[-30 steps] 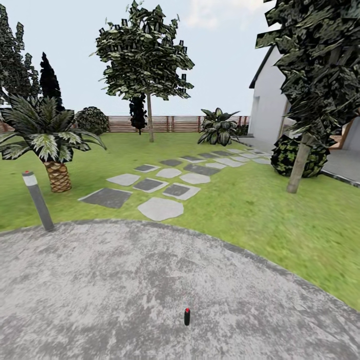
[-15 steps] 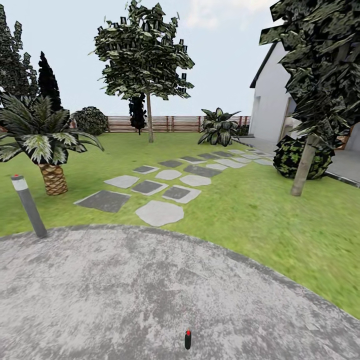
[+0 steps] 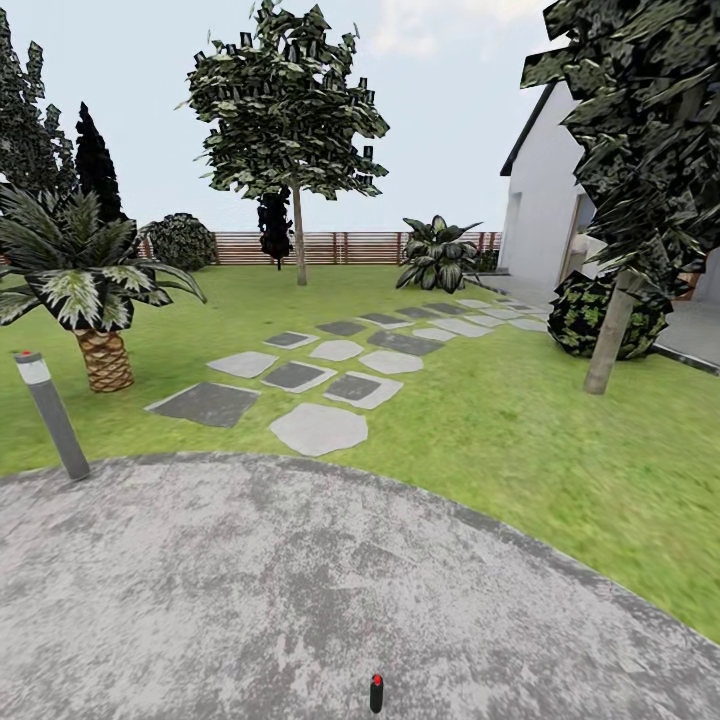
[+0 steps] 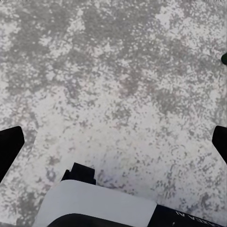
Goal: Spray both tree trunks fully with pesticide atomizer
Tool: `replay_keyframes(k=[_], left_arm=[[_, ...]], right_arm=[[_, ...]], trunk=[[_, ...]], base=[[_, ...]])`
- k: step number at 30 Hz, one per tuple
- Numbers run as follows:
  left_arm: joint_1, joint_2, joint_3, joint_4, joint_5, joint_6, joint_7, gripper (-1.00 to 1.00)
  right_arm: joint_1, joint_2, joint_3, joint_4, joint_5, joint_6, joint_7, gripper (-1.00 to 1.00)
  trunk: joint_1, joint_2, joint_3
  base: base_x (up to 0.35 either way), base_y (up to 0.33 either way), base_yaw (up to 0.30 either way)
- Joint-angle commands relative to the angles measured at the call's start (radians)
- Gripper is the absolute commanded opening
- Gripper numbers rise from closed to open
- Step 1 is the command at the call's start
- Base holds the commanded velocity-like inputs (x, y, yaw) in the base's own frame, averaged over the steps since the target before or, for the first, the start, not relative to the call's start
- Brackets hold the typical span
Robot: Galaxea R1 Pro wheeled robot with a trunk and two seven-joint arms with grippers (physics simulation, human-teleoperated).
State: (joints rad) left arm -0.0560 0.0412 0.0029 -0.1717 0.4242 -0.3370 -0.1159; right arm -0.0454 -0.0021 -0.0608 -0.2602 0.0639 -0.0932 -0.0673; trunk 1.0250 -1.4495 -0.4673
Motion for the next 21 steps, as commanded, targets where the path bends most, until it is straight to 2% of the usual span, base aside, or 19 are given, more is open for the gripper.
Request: replay_keyframes(k=[1,7,21], left_arm=[[-0.001,0.000,0.000,0.001,0.010,-0.002,-0.008,1.00],[-0.001,0.000,0.000,0.001,0.010,-0.002,-0.008,1.00],[-0.001,0.000,0.000,0.001,0.010,-0.002,-0.008,1.00]], right_arm=[[-0.001,0.001,-0.006,0.001,0.007,-0.004,0.000,1.00],[-0.001,0.001,-0.006,0.001,0.007,-0.003,0.000,1.00],[-0.001,0.001,-0.005,0.001,0.007,-0.003,0.000,1.00]], trunk=[[0.000,-0.001,-0.001],[0.000,-0.001,-0.001],[0.000,-0.001,-0.001]], base=[[0.059,0.000,0.000],[0.204,0.000,0.000],[0.320,0.000,0.000]])
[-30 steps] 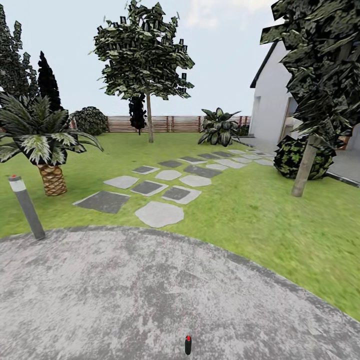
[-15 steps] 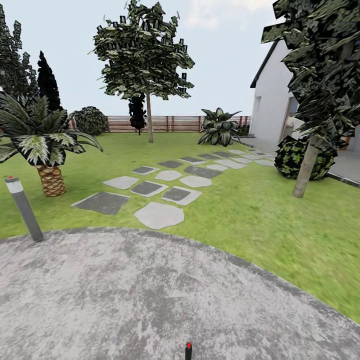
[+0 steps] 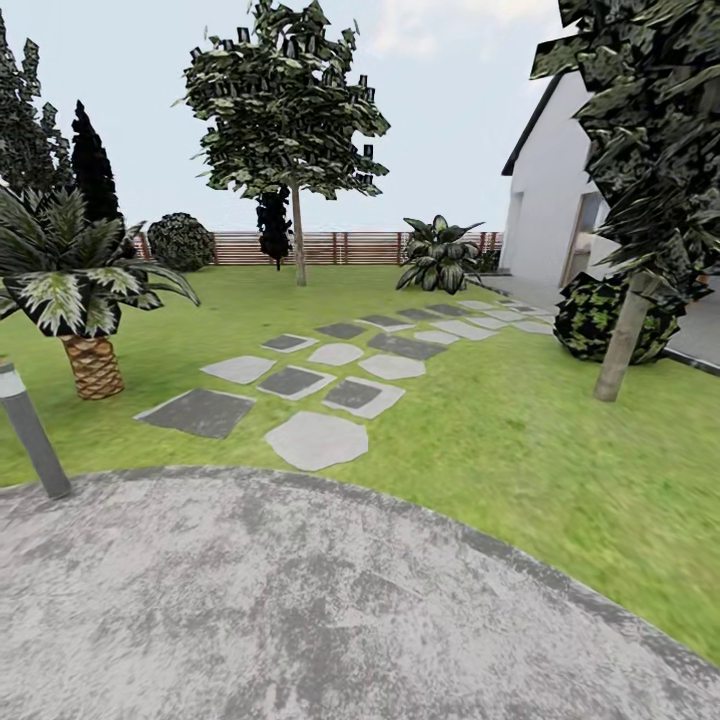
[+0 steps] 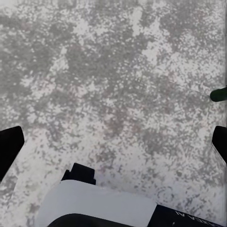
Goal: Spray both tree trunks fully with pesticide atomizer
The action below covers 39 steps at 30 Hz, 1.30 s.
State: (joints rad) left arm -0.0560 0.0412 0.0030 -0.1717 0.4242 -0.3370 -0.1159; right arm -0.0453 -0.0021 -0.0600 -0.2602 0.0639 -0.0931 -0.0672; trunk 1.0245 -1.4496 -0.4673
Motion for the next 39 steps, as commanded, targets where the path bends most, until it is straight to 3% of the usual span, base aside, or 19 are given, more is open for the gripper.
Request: replay_keyframes(k=[1,9,29,39], left_arm=[[-0.001,0.000,0.000,0.001,0.010,-0.002,-0.008,1.00],[-0.001,0.000,0.000,0.001,0.010,-0.002,-0.008,1.00],[-0.001,0.000,0.000,0.001,0.009,-0.002,-0.008,1.00],[-0.001,0.000,0.000,0.001,0.008,-0.002,-0.006,1.00]], right_arm=[[-0.001,0.001,-0.006,0.001,0.007,-0.004,0.000,1.00],[-0.001,0.001,-0.007,0.002,0.007,-0.004,0.000,1.00],[-0.001,0.001,-0.008,0.001,0.007,-0.004,0.000,1.00],[-0.001,0.001,-0.007,0.001,0.007,-0.005,0.000,1.00]], trunk=[[0.001,0.000,-0.001],[0.001,0.000,-0.001],[0.001,0.000,-0.001],[0.001,0.000,-0.001]], base=[[0.320,0.000,0.000],[0.215,0.000,0.000],[0.014,-0.001,0.003],[0.142,-0.138,0.180]])
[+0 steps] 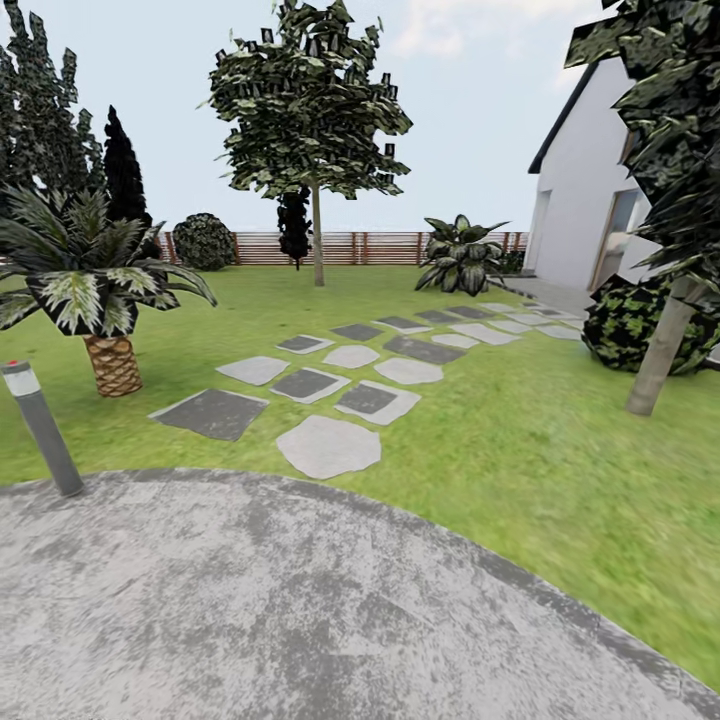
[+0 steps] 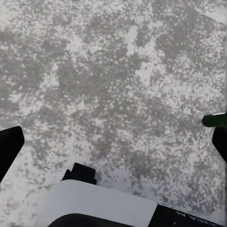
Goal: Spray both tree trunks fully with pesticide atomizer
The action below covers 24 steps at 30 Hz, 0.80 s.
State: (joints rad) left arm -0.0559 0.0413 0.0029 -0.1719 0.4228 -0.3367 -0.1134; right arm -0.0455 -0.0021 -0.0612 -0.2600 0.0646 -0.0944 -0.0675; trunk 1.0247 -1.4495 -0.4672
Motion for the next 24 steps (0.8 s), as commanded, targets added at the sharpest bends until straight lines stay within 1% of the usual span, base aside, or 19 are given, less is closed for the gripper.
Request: replay_keyframes(k=[1,5,9,20,24], left_arm=[[-0.001,0.000,0.000,0.002,0.010,-0.002,-0.008,1.00],[-0.001,0.000,0.000,0.002,0.011,-0.002,-0.008,1.00],[-0.001,0.000,0.000,0.002,0.011,-0.002,-0.008,1.00],[-0.001,0.000,0.000,0.002,0.011,-0.002,-0.008,1.00],[-0.001,0.000,0.000,0.002,0.011,-0.002,-0.008,1.00]], right_arm=[[0.000,0.001,-0.006,0.001,0.007,-0.004,0.000,1.00],[0.000,0.001,-0.006,0.001,0.006,-0.003,0.000,1.00],[0.000,0.001,-0.006,0.001,0.006,-0.003,0.000,1.00],[0.000,0.001,-0.006,0.000,0.006,-0.003,0.000,1.00],[0.000,0.001,-0.006,0.000,0.006,-0.004,0.000,1.00]], trunk=[[0.000,0.000,-0.001],[0.000,0.000,-0.001],[0.000,0.000,-0.001],[0.000,0.000,-0.001],[0.000,0.000,-0.001]], base=[[0.197,-0.195,0.168],[0.201,-0.199,0.086],[0.113,-0.114,0.021],[0.022,-0.023,0.006],[0.003,-0.003,0.101]])
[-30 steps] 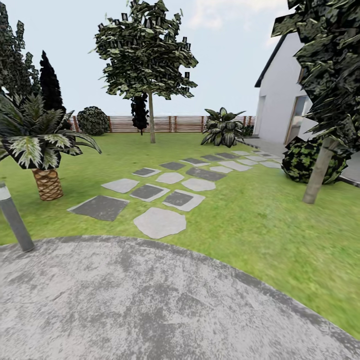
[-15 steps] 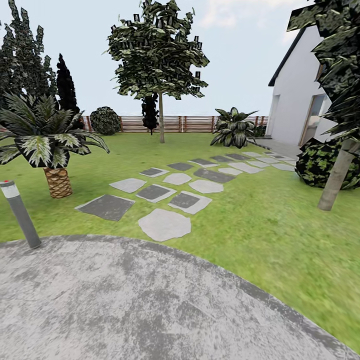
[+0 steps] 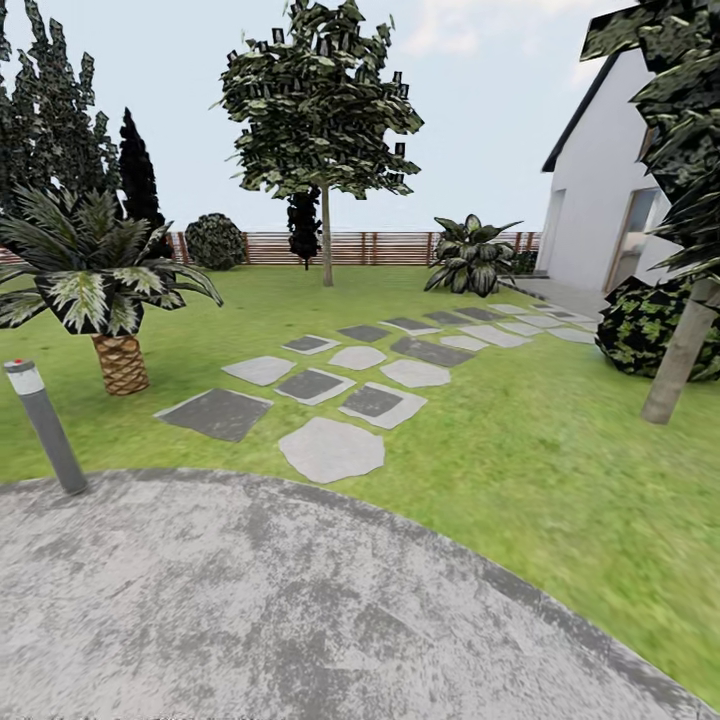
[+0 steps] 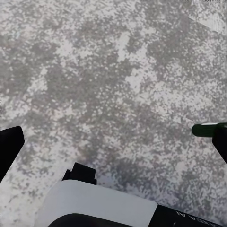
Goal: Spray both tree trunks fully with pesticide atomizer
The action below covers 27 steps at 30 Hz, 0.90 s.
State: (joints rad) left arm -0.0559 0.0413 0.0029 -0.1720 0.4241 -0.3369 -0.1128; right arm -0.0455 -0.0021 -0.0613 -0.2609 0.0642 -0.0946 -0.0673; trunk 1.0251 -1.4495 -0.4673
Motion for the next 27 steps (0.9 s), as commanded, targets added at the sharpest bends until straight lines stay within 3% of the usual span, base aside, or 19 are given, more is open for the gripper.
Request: replay_keyframes(k=[1,15,27], left_arm=[[-0.001,0.000,0.000,0.002,0.010,-0.002,-0.008,1.00],[-0.001,0.000,0.000,0.002,0.010,-0.002,-0.009,1.00],[-0.001,0.000,0.000,0.002,0.009,-0.002,-0.010,1.00]], right_arm=[[-0.001,0.001,-0.006,0.001,0.007,-0.003,0.000,1.00],[-0.001,0.001,-0.006,0.000,0.008,-0.004,0.000,1.00],[-0.001,0.001,-0.007,0.000,0.006,-0.004,0.000,1.00]], trunk=[[0.000,-0.001,-0.001],[0.000,-0.001,-0.001],[0.000,-0.001,-0.001]], base=[[0.001,-0.001,0.179],[0.000,0.000,0.250],[0.000,0.000,0.050]])
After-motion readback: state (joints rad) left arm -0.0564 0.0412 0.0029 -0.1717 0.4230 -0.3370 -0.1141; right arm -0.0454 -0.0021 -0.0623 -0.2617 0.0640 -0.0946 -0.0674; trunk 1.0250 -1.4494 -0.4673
